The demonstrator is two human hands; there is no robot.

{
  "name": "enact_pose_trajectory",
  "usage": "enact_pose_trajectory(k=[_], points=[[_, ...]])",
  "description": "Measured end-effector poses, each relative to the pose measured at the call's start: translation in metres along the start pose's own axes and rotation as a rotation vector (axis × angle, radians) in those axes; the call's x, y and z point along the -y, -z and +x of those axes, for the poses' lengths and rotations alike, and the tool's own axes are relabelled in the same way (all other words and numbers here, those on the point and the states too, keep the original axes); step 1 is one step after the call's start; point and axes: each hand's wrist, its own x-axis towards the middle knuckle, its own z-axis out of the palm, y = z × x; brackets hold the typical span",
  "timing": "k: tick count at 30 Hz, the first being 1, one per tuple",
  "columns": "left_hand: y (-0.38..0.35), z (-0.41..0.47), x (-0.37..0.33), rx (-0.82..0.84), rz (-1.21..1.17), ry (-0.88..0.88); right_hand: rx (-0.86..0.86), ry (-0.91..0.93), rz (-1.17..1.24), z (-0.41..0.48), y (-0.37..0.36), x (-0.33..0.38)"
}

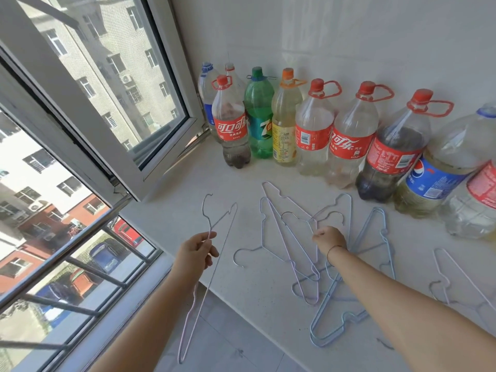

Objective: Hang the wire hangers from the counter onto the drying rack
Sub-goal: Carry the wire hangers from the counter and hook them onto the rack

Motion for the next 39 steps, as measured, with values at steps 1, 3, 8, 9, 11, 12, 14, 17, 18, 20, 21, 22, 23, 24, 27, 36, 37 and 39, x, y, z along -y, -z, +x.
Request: enact_pose_trajectory(k=[1,3,8,9,11,12,14,17,18,20,21,22,23,24,27,36,37,39], points=[[-0.001,-0.001,0.001,0.000,-0.014,0.018,0.004,0.004,-0.032,0.001,0.000,0.000],[-0.002,-0.003,0.003,0.008,-0.045,0.040,-0.006,0.003,-0.086,0.003,-0.001,-0.001],[-0.001,-0.005,0.004,0.036,-0.065,0.067,-0.044,-0.020,-0.162,0.003,-0.005,-0.005],[-0.001,-0.005,0.004,0.041,-0.063,0.071,-0.051,-0.015,-0.165,0.003,-0.005,-0.006],[0.000,-0.005,0.004,0.049,-0.063,0.076,-0.063,0.001,-0.143,0.004,-0.004,-0.008],[0.000,-0.006,0.003,0.051,-0.064,0.078,-0.071,0.006,-0.115,0.004,-0.003,-0.009],[0.000,-0.007,0.002,0.054,-0.071,0.076,-0.094,0.003,-0.045,0.002,0.000,-0.008],[-0.001,-0.007,-0.002,0.066,-0.090,0.069,-0.165,0.021,0.070,-0.005,0.009,0.002],[-0.002,-0.007,-0.004,0.068,-0.088,0.064,-0.189,0.028,0.114,-0.008,0.013,0.006],[-0.002,-0.007,-0.008,0.074,-0.075,0.054,-0.235,0.028,0.218,-0.013,0.024,0.015],[-0.002,-0.007,-0.010,0.079,-0.070,0.049,-0.241,0.022,0.300,-0.014,0.029,0.018],[-0.002,-0.007,-0.012,0.085,-0.069,0.043,-0.232,0.012,0.402,-0.017,0.035,0.021],[-0.002,-0.007,-0.014,0.092,-0.072,0.038,-0.214,0.007,0.504,-0.021,0.040,0.023],[-0.003,-0.008,-0.017,0.100,-0.082,0.033,-0.196,0.018,0.590,-0.026,0.045,0.025],[-0.009,-0.011,-0.028,0.126,-0.146,0.025,-0.128,0.094,0.724,-0.045,0.056,0.031],[-0.047,-0.044,-0.055,0.205,-0.318,-0.015,-0.040,0.221,0.918,-0.089,0.070,0.043],[-0.049,-0.048,-0.057,0.212,-0.327,-0.014,-0.040,0.222,0.931,-0.094,0.073,0.043],[-0.055,-0.055,-0.060,0.225,-0.343,-0.014,0.000,0.234,0.961,-0.104,0.076,0.042]])
